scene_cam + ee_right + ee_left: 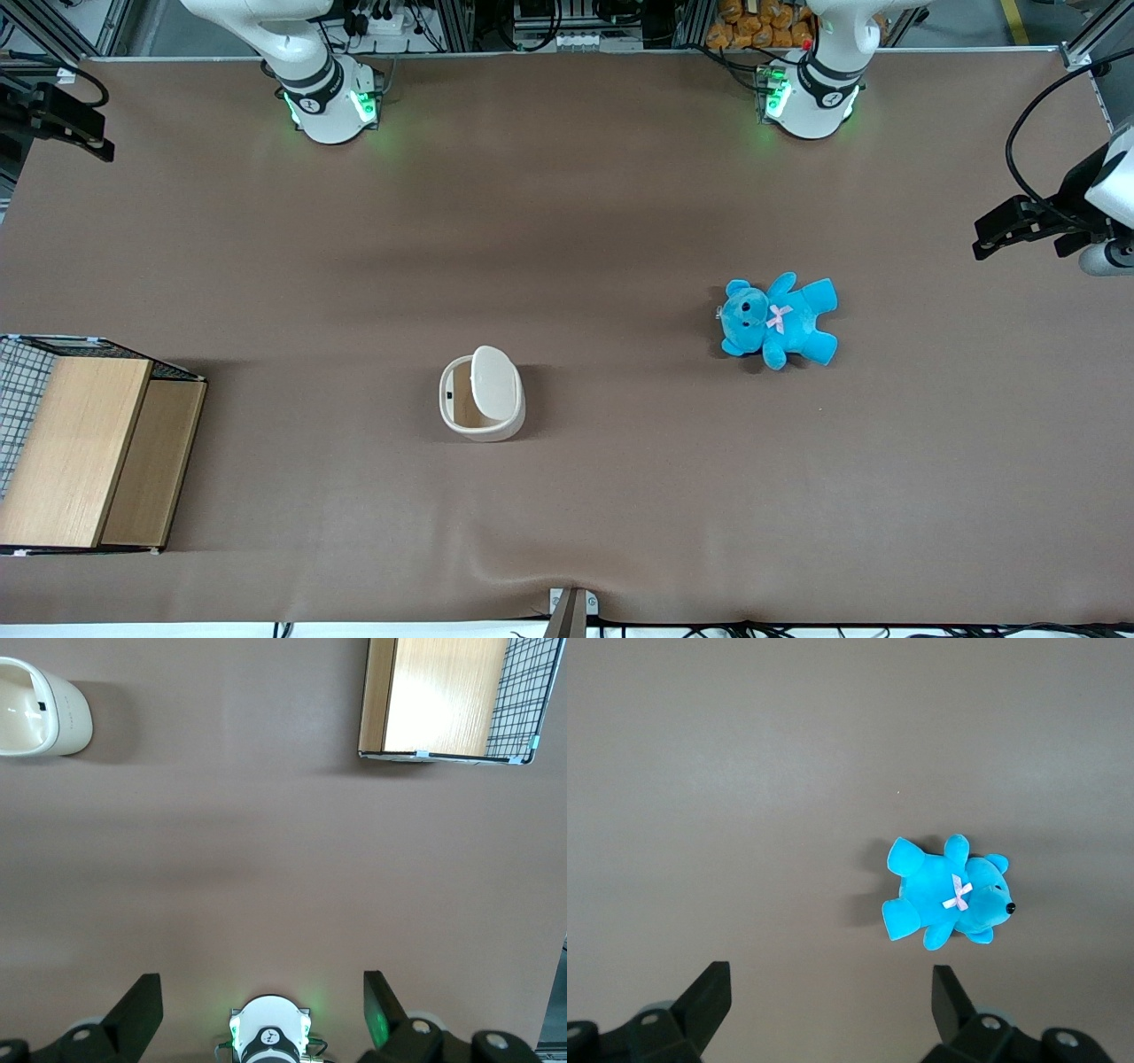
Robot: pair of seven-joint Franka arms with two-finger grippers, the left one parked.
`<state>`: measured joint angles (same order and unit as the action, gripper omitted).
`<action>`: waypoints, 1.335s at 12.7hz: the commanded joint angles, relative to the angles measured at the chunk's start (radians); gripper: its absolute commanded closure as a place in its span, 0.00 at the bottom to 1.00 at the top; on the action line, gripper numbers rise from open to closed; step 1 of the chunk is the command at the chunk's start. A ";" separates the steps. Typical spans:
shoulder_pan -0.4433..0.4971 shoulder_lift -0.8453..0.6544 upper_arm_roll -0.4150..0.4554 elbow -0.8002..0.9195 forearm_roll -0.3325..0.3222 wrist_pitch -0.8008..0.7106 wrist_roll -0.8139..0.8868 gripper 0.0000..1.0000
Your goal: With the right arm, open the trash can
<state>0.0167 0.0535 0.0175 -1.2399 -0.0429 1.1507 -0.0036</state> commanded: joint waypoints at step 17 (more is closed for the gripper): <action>0.009 0.003 -0.042 -0.147 0.003 0.178 -0.059 0.00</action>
<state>0.0172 0.0600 -0.0152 -1.3831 -0.0429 1.3219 -0.0492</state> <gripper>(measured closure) 0.000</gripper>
